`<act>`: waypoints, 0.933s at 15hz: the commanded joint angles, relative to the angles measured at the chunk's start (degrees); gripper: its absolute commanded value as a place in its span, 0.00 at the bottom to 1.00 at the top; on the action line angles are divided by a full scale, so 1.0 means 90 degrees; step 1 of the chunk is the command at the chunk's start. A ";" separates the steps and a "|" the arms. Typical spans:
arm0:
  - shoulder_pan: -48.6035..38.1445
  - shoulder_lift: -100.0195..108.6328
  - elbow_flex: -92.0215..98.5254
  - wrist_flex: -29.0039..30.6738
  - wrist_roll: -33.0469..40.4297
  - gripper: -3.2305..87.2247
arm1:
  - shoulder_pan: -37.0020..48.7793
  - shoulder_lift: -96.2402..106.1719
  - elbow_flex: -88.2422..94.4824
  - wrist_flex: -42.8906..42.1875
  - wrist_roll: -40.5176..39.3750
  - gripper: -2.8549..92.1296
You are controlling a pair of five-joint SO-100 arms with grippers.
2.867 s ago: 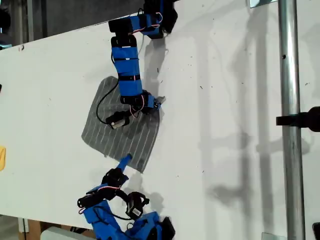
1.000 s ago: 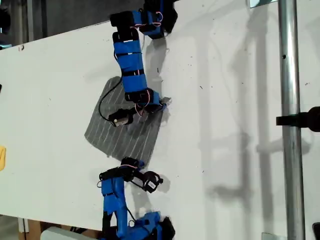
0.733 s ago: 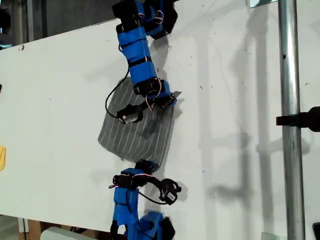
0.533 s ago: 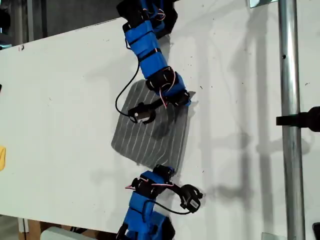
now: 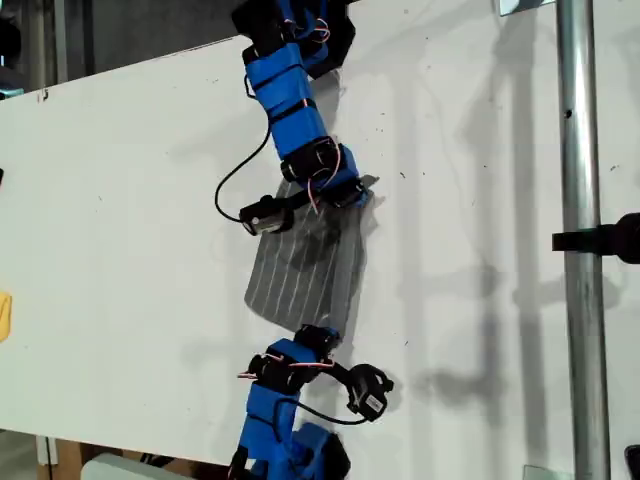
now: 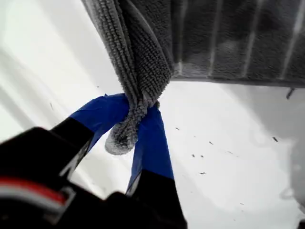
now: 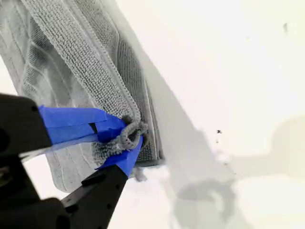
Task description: Grasp corners of a towel and fold twice.
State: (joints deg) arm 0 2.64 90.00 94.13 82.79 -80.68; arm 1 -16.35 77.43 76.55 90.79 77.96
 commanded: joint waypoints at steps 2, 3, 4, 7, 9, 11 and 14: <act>-0.2080 0.0176 -0.0625 -0.0244 0.2129 0.00 | 0.1250 0.1055 0.0693 0.0879 -0.0264 0.03; -0.2656 -0.0020 -0.0889 -0.0254 0.2617 0.00 | 0.1650 0.1230 0.0977 0.0938 -0.0488 0.03; -0.3164 -0.0283 -0.1230 -0.0254 0.3115 0.00 | 0.2061 0.1406 0.1162 0.0938 -0.0771 0.03; -0.4297 -0.1357 -0.3008 0.0215 0.4062 0.00 | 0.3691 0.2021 0.1426 0.0957 -0.1992 0.03; -0.4697 -0.1914 -0.4258 0.0654 0.4385 0.00 | 0.4844 0.2598 0.1279 0.0869 -0.3066 0.03; -0.4990 -0.1924 -0.4648 0.0830 0.4561 0.00 | 0.5576 0.2881 0.0820 0.0957 -0.3887 0.03; -0.4785 -0.1895 -0.4131 0.0830 0.4395 0.00 | 0.4795 0.2627 0.1445 0.0449 -0.3369 0.03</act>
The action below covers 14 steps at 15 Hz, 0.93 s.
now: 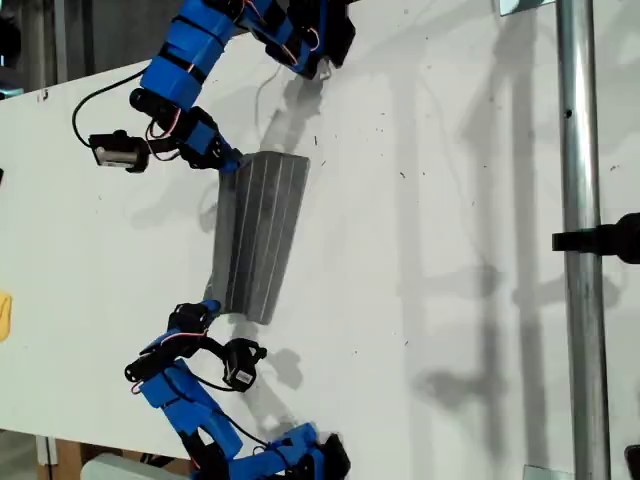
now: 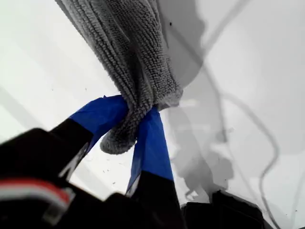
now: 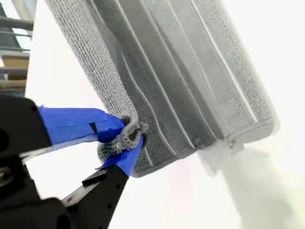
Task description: Grasp corners of a towel and fold twice.
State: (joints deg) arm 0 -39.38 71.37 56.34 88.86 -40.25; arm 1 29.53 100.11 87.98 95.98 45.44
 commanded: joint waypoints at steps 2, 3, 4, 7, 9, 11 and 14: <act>0.0078 0.0010 0.0400 -0.0078 -0.0283 0.00 | -0.0742 -0.0254 0.0850 -0.0762 0.0693 0.03; 0.0107 -0.0225 0.0439 -0.0117 -0.0322 0.00 | -0.0879 -0.0439 0.1172 -0.1064 0.0859 0.03; 0.0166 -0.0508 0.0400 -0.0098 -0.0322 0.00 | -0.1016 -0.0576 0.1406 -0.1270 0.1035 0.03; 0.0469 -0.1074 0.0391 -0.0098 -0.0605 0.00 | -0.1182 -0.0850 0.2002 -0.1768 0.1299 0.03; 0.0654 -0.1367 0.0391 -0.0127 -0.0889 0.00 | -0.1338 -0.1045 0.2295 -0.2148 0.1484 0.03; 0.0693 -0.1797 0.0371 -0.0244 -0.1006 0.00 | -0.1465 -0.1475 0.2354 -0.2441 0.1602 0.03; 0.0596 -0.2080 0.0342 -0.0127 -0.1045 0.16 | -0.1436 -0.1582 0.2246 -0.2324 0.1631 0.03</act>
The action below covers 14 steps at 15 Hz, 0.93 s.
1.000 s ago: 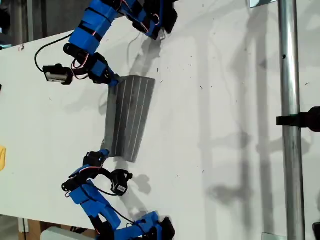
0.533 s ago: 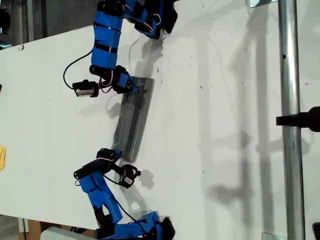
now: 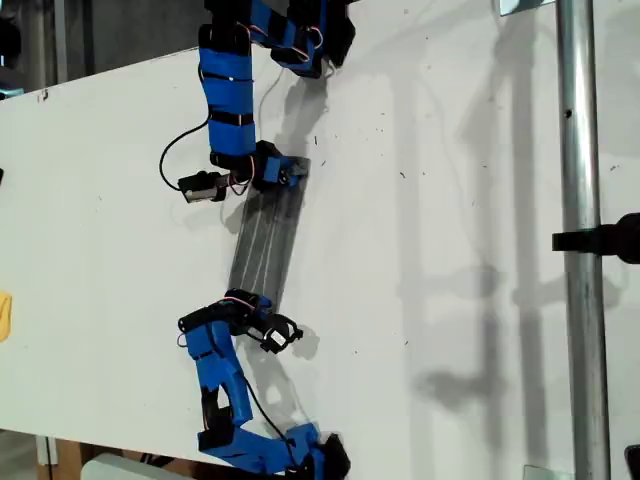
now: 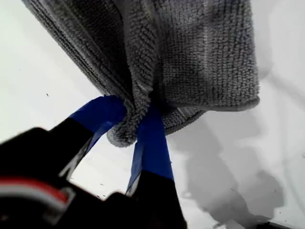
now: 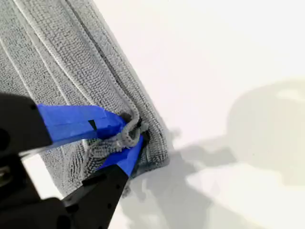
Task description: Grasp corners of a towel and fold twice.
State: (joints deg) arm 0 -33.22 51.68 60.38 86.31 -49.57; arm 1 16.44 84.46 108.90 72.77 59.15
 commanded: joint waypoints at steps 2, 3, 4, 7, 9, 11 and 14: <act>-0.0088 0.0684 -0.0059 0.0684 -0.0088 0.41 | 0.0107 0.0820 -0.0283 0.1338 0.0332 0.30; -0.0098 0.1230 0.0156 0.0830 -0.0068 0.49 | 0.0156 0.1338 -0.0303 0.1846 0.0361 0.35; -0.0117 0.1826 0.0459 0.0957 -0.0088 0.55 | 0.0215 0.1875 -0.0293 0.2285 0.0361 0.42; -0.0313 0.4248 0.2197 0.0977 -0.0342 0.55 | 0.0283 0.3496 -0.0146 0.3311 0.0625 0.43; -0.0371 0.6104 0.3750 0.0879 -0.0625 0.55 | 0.0176 0.5391 0.0459 0.3604 0.1357 0.41; -0.0107 0.7764 0.5342 0.0859 -0.1436 0.55 | -0.0293 0.7207 0.1123 0.3887 0.2412 0.40; 0.1611 1.0264 0.7861 -0.0146 -0.2910 0.48 | -0.1455 0.8486 0.1436 0.3916 0.3672 0.40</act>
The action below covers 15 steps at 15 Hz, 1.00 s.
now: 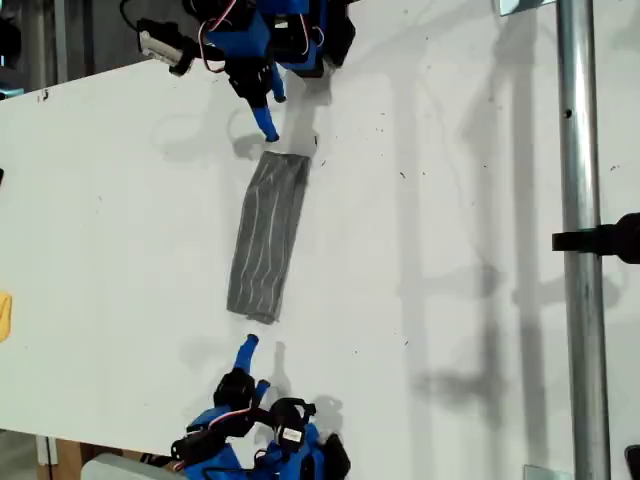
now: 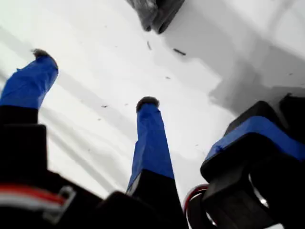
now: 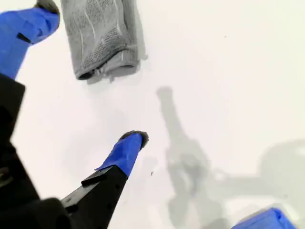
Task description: Grasp corners of a towel and fold twice.
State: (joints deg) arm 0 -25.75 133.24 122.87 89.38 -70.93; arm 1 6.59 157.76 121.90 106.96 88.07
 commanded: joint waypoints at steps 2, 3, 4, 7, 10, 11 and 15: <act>0.1885 0.3682 0.3008 -0.1543 -0.1396 0.30 | -0.0850 0.0576 0.0166 0.0107 0.1055 0.42; 0.2432 0.5186 0.3994 -0.2109 -0.1748 0.23 | -0.1162 0.0684 0.0332 0.0078 0.1445 0.43; 0.2588 0.6855 0.5068 -0.2031 -0.2129 0.15 | -0.1455 0.0811 0.0537 0.0059 0.1836 0.45; 0.2617 0.7354 0.6211 -0.1846 -0.1582 0.04 | -0.1807 0.1172 0.0879 -0.0020 0.2363 0.49; 0.2471 0.7344 0.6221 -0.1709 -0.1240 0.09 | -0.1875 0.0195 0.0801 -0.0068 0.2578 0.52; 0.2412 0.7344 0.6221 -0.1709 -0.1074 0.09 | -0.1738 -0.0459 0.0654 -0.0078 0.2578 0.53; 0.2432 0.7344 0.6221 -0.1699 -0.0352 0.09 | -0.0439 -0.1660 0.1104 -0.1230 0.1670 0.53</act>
State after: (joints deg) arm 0 -3.34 198.90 178.51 74.00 -76.55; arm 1 -1.76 143.61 130.43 100.37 106.70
